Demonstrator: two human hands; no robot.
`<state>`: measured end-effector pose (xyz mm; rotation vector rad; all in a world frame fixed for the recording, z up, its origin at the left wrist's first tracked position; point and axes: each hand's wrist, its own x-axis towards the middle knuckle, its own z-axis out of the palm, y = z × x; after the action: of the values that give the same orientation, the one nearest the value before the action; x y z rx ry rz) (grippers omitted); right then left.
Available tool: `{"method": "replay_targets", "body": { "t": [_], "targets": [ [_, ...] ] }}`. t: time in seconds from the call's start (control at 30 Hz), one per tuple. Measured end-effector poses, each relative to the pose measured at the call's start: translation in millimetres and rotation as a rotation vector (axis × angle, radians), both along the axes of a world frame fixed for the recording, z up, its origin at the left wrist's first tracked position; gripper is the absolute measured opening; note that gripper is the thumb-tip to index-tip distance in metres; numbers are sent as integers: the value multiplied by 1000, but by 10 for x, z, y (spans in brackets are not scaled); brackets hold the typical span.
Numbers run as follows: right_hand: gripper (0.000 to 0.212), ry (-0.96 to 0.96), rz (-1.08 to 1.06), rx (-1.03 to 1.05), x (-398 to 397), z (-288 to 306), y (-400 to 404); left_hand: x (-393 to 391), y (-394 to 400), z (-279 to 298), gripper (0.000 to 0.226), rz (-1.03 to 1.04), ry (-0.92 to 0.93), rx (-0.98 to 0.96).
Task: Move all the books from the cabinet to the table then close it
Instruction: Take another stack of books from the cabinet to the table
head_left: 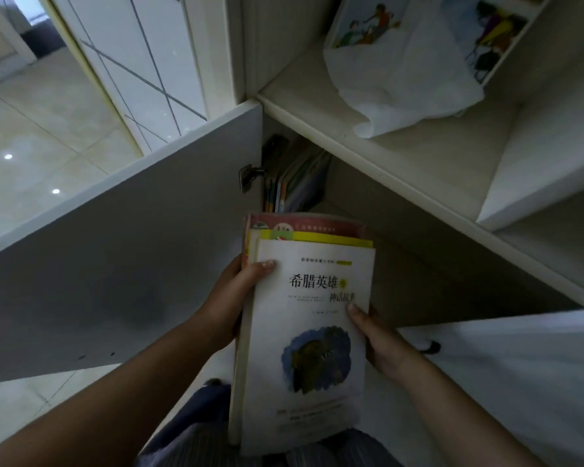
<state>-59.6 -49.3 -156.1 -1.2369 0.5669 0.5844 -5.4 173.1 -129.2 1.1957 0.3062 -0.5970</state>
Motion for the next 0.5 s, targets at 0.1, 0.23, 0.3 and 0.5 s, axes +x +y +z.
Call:
{"method": "replay_targets", "body": {
  "t": [0.1,0.23,0.3,0.5],
  "targets": [
    [103,-50,-61,1,-202,57,189,-49,151,27,41,-90,34,-62],
    [89,-74,-154,13,-542,128,482,-128,386,59,50,-233,19,-100],
    [82,-125,-199,-93,-707,172,631,-175,495,67,50,-273,-16,-80],
    [50,-104,-400,-150,-1419,226,1139,-480,722,73,35,-435,-36,-4]
  ]
}}
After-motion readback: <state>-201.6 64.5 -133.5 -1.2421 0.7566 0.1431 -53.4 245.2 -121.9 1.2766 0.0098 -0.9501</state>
